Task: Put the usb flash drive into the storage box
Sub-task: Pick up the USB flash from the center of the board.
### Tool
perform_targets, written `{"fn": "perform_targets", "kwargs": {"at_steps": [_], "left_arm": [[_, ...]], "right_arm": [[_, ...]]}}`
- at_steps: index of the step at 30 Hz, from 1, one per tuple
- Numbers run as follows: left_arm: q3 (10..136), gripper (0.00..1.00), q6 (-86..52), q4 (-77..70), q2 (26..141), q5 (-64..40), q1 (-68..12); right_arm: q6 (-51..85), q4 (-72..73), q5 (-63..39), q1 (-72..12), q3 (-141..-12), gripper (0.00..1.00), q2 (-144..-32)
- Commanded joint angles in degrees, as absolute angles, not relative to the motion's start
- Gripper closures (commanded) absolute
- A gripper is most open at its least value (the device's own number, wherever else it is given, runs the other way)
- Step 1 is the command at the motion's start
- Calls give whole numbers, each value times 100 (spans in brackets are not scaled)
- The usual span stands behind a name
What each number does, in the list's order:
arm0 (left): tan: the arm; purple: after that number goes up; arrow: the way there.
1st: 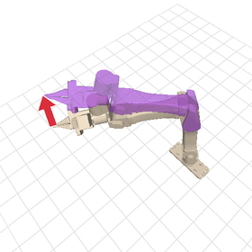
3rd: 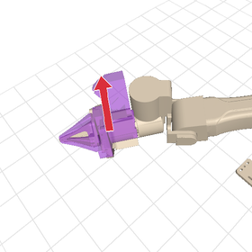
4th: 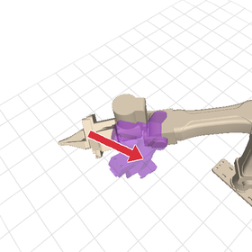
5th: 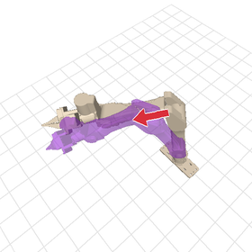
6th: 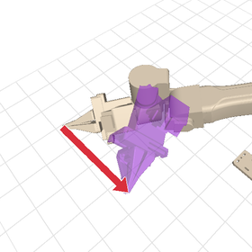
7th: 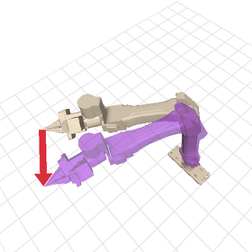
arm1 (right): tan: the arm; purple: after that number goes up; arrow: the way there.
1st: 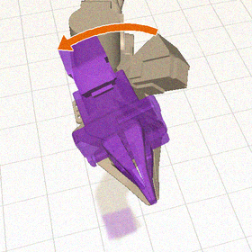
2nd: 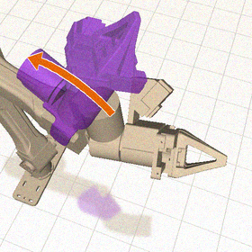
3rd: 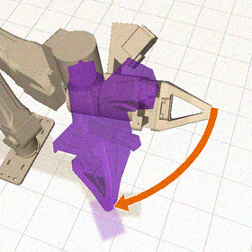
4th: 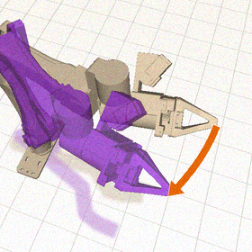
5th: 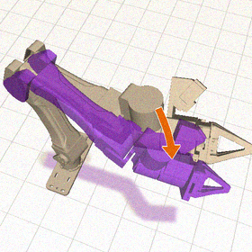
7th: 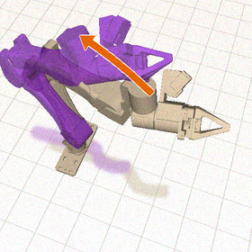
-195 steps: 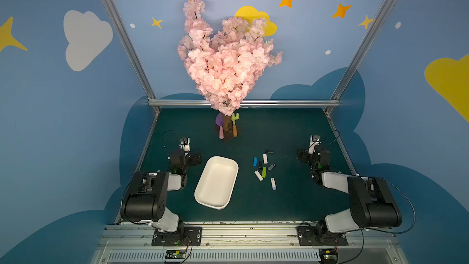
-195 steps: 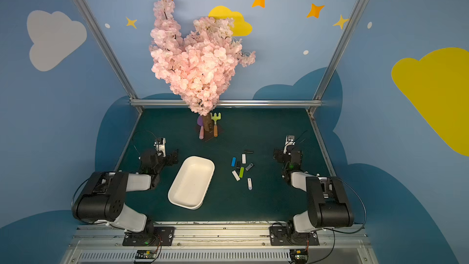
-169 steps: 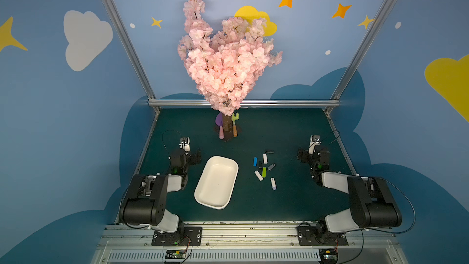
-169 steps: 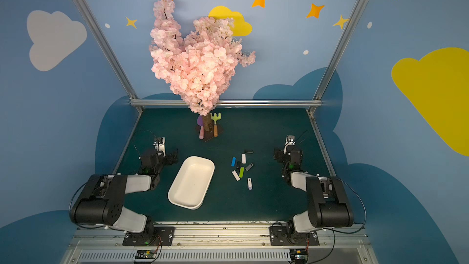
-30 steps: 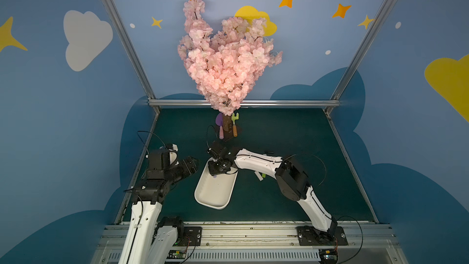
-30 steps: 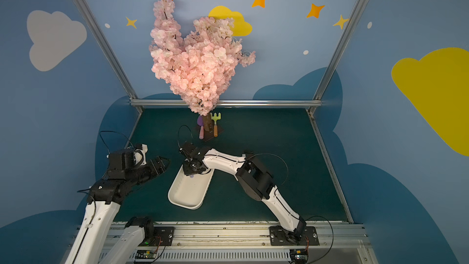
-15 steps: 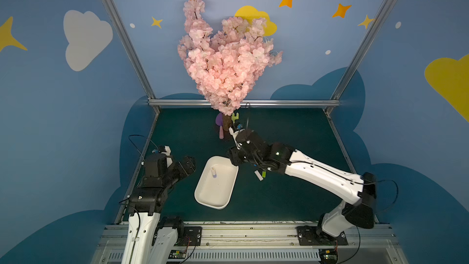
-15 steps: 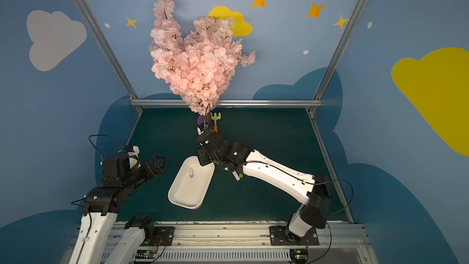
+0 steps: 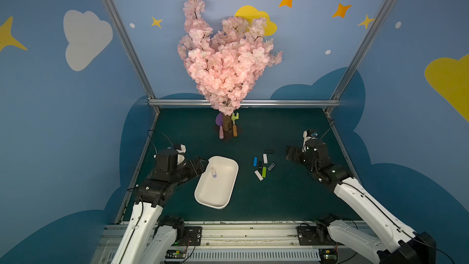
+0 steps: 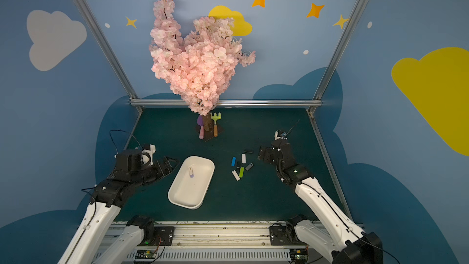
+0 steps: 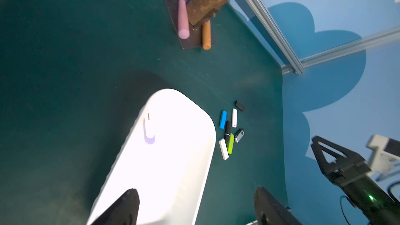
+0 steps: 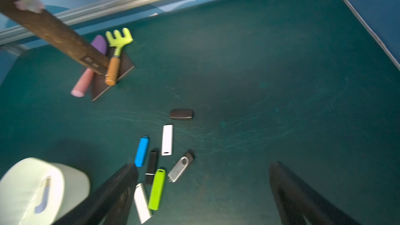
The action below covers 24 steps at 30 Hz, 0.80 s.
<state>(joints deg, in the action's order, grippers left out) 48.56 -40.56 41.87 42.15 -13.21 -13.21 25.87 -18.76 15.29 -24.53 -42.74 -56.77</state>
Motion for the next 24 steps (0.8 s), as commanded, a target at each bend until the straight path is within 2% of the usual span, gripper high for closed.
{"fn": "perform_targets", "kwargs": {"at_steps": [1, 6, 10, 16, 21, 24], "left_arm": [[5512, 18, -4454, 4465, 4656, -190, -2355], [6267, 21, -4830, 4542, 6381, 1071, -4255], [7193, 21, -5136, 4772, 7981, 1477, -4989], [8439, 23, -5519, 5026, 9805, 1437, -5416], [8910, 26, -5688, 4861, 10917, 1166, -5476], [9090, 31, -5756, 4813, 11387, 1105, -5442]], "right_arm": [[3019, -1528, 1550, -2220, -4077, 2, -5700], [3315, -1613, 1817, -2162, -3937, 2, -5528], [3507, -1640, 2147, -2114, -3580, 2, -5139], [3301, -872, 2084, -2074, -2942, 4, -4419], [3279, -916, 2084, -2061, -2954, 5, -4379], [3315, -910, 2045, -2065, -2979, 5, -4514]]}}
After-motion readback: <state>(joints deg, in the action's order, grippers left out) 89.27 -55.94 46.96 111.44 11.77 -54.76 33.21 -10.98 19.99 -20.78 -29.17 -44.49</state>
